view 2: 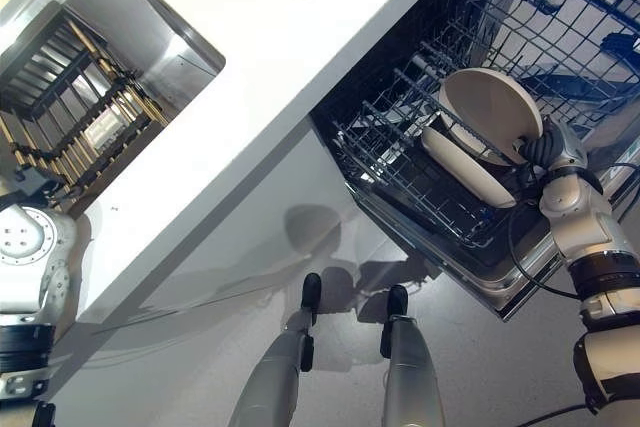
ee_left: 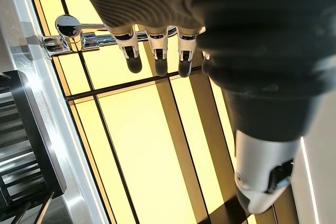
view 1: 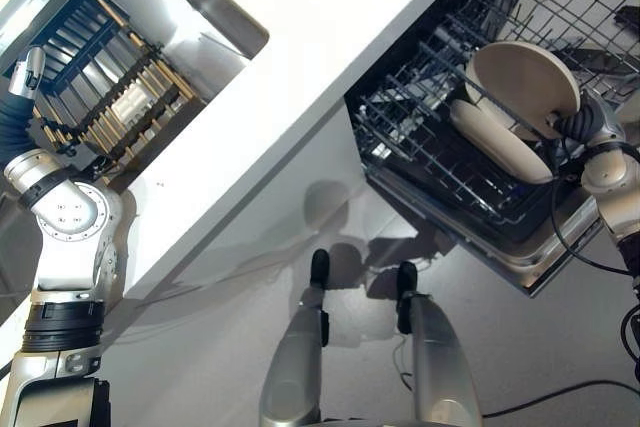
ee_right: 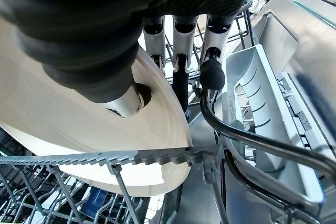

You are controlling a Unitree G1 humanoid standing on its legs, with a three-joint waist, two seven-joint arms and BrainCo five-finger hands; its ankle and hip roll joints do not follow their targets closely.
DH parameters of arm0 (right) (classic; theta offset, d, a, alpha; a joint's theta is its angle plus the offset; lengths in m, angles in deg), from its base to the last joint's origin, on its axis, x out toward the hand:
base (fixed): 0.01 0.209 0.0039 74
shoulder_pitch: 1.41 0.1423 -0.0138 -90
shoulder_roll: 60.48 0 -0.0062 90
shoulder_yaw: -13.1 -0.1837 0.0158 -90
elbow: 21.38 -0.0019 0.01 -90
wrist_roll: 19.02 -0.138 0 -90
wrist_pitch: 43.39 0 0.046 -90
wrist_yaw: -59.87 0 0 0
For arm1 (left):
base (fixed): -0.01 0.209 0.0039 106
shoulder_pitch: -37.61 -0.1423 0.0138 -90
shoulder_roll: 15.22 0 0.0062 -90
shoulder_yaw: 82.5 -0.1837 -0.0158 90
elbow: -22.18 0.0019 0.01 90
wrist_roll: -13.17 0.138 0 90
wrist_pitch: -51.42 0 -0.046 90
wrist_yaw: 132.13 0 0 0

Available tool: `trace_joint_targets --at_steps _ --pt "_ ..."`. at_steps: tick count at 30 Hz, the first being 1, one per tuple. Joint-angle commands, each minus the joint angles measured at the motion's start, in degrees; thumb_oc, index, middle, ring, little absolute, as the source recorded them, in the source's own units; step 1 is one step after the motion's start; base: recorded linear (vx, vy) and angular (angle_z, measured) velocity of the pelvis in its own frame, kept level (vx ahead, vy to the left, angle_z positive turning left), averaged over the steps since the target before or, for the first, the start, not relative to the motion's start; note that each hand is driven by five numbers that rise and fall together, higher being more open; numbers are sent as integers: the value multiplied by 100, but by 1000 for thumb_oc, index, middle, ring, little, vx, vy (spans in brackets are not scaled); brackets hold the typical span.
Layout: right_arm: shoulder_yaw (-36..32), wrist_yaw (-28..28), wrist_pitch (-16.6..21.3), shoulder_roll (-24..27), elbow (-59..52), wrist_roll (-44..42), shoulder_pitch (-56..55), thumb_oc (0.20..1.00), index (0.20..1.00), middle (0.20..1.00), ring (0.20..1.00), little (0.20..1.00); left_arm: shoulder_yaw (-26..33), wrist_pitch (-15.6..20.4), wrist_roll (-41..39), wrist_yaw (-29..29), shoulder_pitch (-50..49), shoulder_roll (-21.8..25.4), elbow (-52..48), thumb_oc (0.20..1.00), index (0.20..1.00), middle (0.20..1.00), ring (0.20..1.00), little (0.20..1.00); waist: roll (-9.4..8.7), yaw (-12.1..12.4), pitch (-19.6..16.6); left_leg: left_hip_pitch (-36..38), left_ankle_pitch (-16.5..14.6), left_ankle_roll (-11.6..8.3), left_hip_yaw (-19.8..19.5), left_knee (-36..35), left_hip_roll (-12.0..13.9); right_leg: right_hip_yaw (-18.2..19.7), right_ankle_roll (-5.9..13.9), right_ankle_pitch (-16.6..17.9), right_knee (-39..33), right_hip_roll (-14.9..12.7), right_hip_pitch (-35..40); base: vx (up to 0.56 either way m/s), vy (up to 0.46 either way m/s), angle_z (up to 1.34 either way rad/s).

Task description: Pick up plates and place into dishwasher.

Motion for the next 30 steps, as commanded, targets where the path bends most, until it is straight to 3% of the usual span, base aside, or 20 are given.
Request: trace_joint_targets --at_steps 1,2,14,21,30 --pt "139 42 -168 -95 286 -12 -233 718 718 718 718 718 -199 216 169 -20 -66 -346 280 1000 1000 1000 1000 1000 -191 -18 370 -16 -173 201 145 297 145 -31 363 730 -1317 -159 440 0 0 0" --pt "92 45 -170 -85 273 -36 -249 1000 1000 1000 1000 1000 -178 216 169 -35 -76 -342 296 1000 1000 1000 1000 1000 -192 -30 370 13 -178 200 146 309 145 -24 365 733 -1322 -163 475 0 0 0" --pt "-254 48 -214 -61 112 -33 -459 1000 1000 1000 1000 1000 -119 249 104 -110 -147 -368 341 1000 1000 1000 1000 1000 -232 -107 367 391 -221 207 226 254 126 13 381 780 -1479 -199 874 -10 14 1" --pt "-775 -563 -83 -111 -312 -379 -803 1000 1000 1000 1000 1000 -13 292 16 -183 -390 -360 348 1000 1000 1000 1000 1000 -333 -145 164 642 -298 214 258 230 154 23 381 784 -1615 -180 1177 0 0 0" --pt "-1818 -1177 -194 -708 -1434 -437 -1762 1000 1000 1000 1000 1000 156 358 130 -346 -916 -658 287 1000 1000 1000 1000 1000 -454 -248 -272 1064 -453 215 315 213 187 95 379 770 -1824 -173 1665 52 23 -1"
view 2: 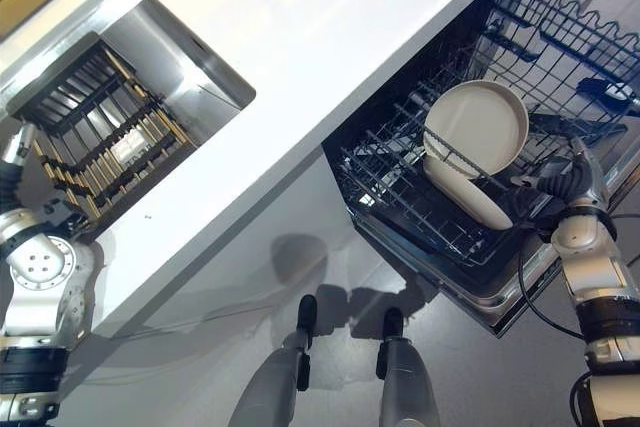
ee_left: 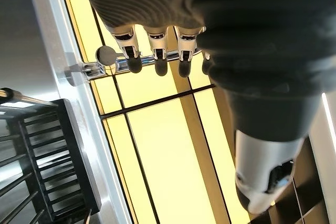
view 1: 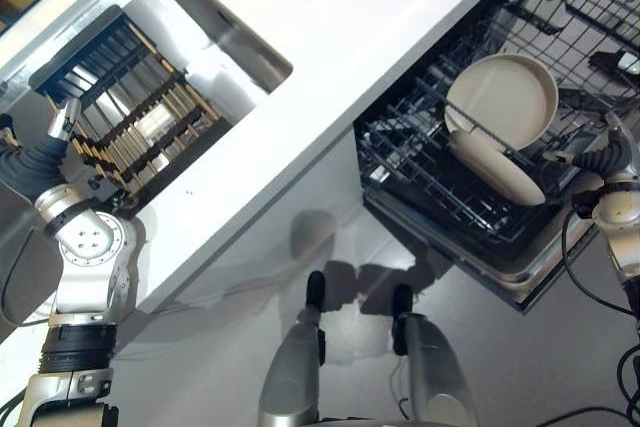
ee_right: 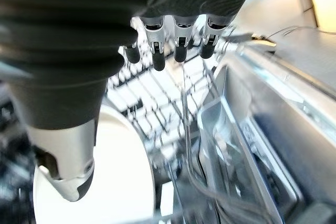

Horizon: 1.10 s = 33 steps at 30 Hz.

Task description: Pick up plates and place into dishwasher.

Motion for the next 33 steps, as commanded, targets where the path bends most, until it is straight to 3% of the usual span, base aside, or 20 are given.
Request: trace_joint_targets --at_steps 1,8,13,18,26,30,33 --pt "-114 -375 75 -241 -461 -52 -123 1000 1000 1000 1000 1000 138 346 151 -83 -288 -174 -13 1000 1000 1000 1000 1000 -367 -121 -365 45 -440 154 144 495 125 124 267 671 -1216 -208 473 45 26 -1" --pt "-708 -937 230 -715 -903 -445 -861 1000 1000 1000 1000 1000 260 361 209 -278 -706 -453 -54 1000 1000 1000 1000 1000 -365 -195 -548 179 -648 163 185 939 82 186 204 630 -1219 -221 760 38 37 -6" --pt "-799 -1085 358 -996 -1094 -754 -1072 1000 1000 1000 1000 1000 196 466 237 -191 -948 -710 -25 1000 1000 1000 1000 1000 -252 -213 -539 114 -771 216 141 1245 -59 246 184 616 -1137 -270 765 -5 136 -16" --pt "-863 -1336 626 -1060 -911 -1395 -943 1000 1000 1000 1000 1000 -65 491 129 -102 -832 -875 26 1000 1000 1000 1000 1000 -90 -355 -359 -88 -796 202 485 1604 -70 234 170 681 -1095 -455 618 -108 215 -21" --pt "-579 -1537 752 -964 -502 -1648 -126 1000 1000 1000 1000 1000 -411 498 94 266 -332 -886 99 1000 1000 1000 1000 1000 70 -382 44 -566 -893 291 497 1829 -370 454 285 818 -965 -677 110 -126 180 -7" --pt "-531 -1595 1063 -962 -422 -1897 88 1000 1000 1000 1000 1000 -463 462 80 347 -223 -885 82 1000 1000 1000 1000 1000 105 -358 168 -629 -918 325 484 1825 -449 499 324 894 -999 -732 46 -39 128 1" --pt "-630 -1862 1549 -1037 -463 -2034 188 1000 1000 1000 1000 1000 -472 408 75 388 -147 -870 101 1000 1000 1000 1000 1000 107 -341 221 -638 -926 345 477 1800 -484 524 373 943 -1057 -763 59 5 92 7"
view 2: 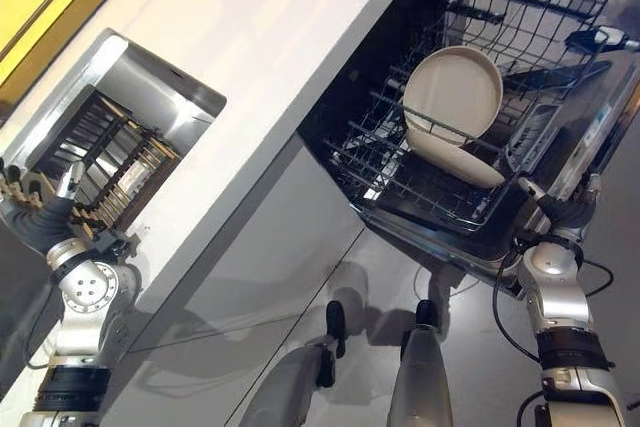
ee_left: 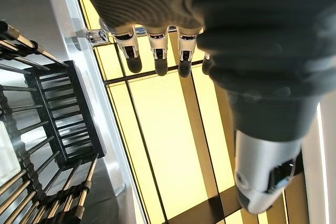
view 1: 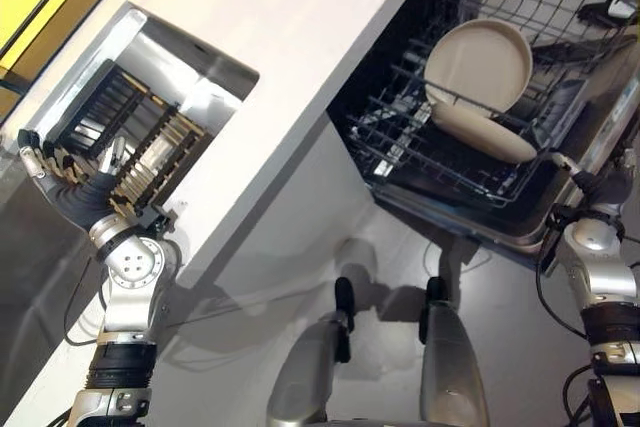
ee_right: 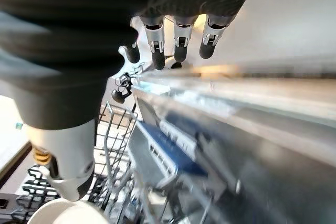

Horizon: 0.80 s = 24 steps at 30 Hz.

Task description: Pick up plates and place into dishwasher.

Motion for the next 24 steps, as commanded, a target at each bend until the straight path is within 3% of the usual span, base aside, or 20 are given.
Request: trace_joint_targets --at_steps 1,7,11,19,24 --pt "-35 -431 863 158 -188 -107 571 1000 1000 1000 1000 1000 98 160 80 178 81 41 205 1000 1000 1000 1000 1000 -395 -158 254 -198 -659 15 -208 1068 -46 121 126 923 -1630 -210 740 4 61 8" --pt "-193 -509 1442 -51 -432 -352 644 1000 1000 1000 1000 1000 107 232 93 102 97 58 301 1000 1000 1000 1000 1000 -418 -75 309 -313 -672 48 -277 1089 -101 95 220 970 -1616 -286 656 20 21 9" --pt "-180 -329 1592 -180 -348 -772 675 1000 1000 1000 1000 1000 83 303 168 60 149 40 360 1000 1000 1000 1000 1000 -406 -33 341 -434 -672 68 -303 1081 -132 64 253 977 -1608 -313 533 10 -8 8" --pt "-2 968 1991 -373 39 -1943 881 1000 1000 1000 1000 1000 -41 315 220 83 307 -20 402 1000 1000 1000 1000 1000 -234 16 342 -739 -636 96 -315 1029 -239 50 264 979 -1555 -406 151 1 24 4" --pt "100 1535 2155 -382 426 -2013 1104 1000 1000 1000 1000 1000 -111 252 239 52 434 -36 357 1000 1000 1000 1000 1000 -139 67 342 -938 -630 105 -287 1065 -288 75 305 992 -1489 -474 -92 0 18 -2"
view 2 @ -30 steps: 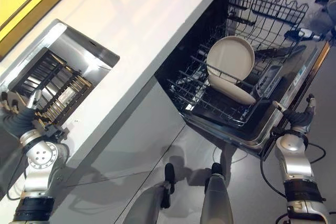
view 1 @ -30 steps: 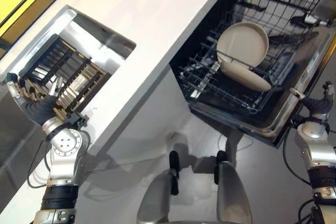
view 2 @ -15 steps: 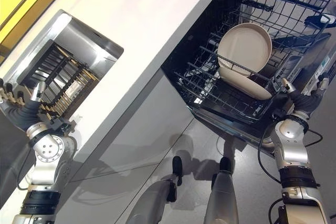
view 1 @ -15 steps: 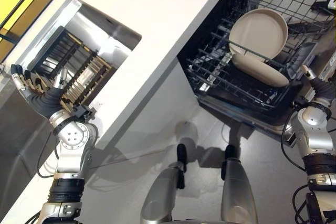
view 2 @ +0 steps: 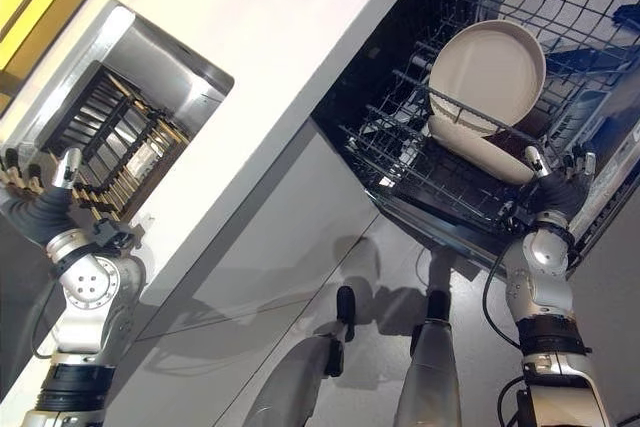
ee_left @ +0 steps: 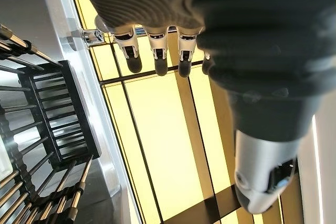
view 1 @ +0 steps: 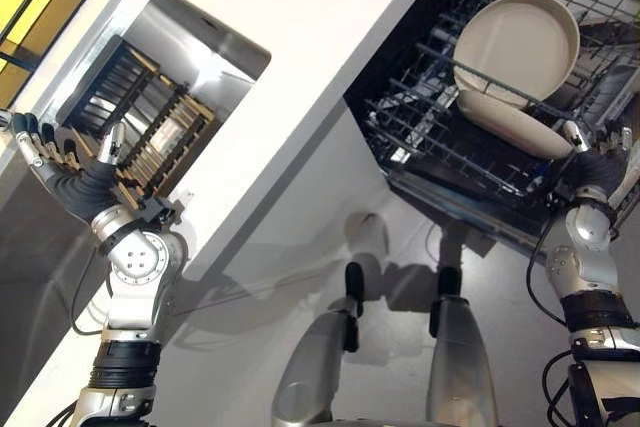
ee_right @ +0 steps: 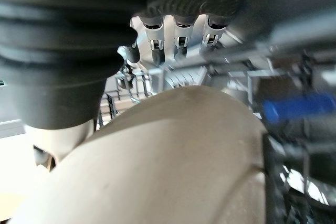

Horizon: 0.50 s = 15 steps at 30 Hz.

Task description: Pick up plates and place into dishwasher.

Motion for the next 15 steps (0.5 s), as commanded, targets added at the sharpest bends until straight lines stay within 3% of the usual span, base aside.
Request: trace_joint_targets --at_steps 1,6,15 --pt "41 491 387 -32 15 -130 669 1000 1000 1000 1000 1000 -88 210 230 5 391 -20 813 1000 1000 1000 1000 1000 -306 -62 357 -404 -679 53 -37 1066 -181 259 309 1047 -1648 -361 383 0 0 0" --pt "133 430 430 -75 168 -114 818 1000 1000 1000 1000 1000 -160 137 278 61 481 -21 813 1000 1000 1000 1000 1000 -287 -33 357 -564 -658 58 -14 1072 -184 280 329 1064 -1620 -377 197 8 31 2" --pt "166 -206 599 -140 -37 385 1076 1000 1000 1000 1000 1000 -259 105 364 211 453 -129 688 1000 1000 1000 1000 1000 -219 87 357 -816 -600 89 -40 1070 -248 261 348 1093 -1556 -448 -92 11 69 1"
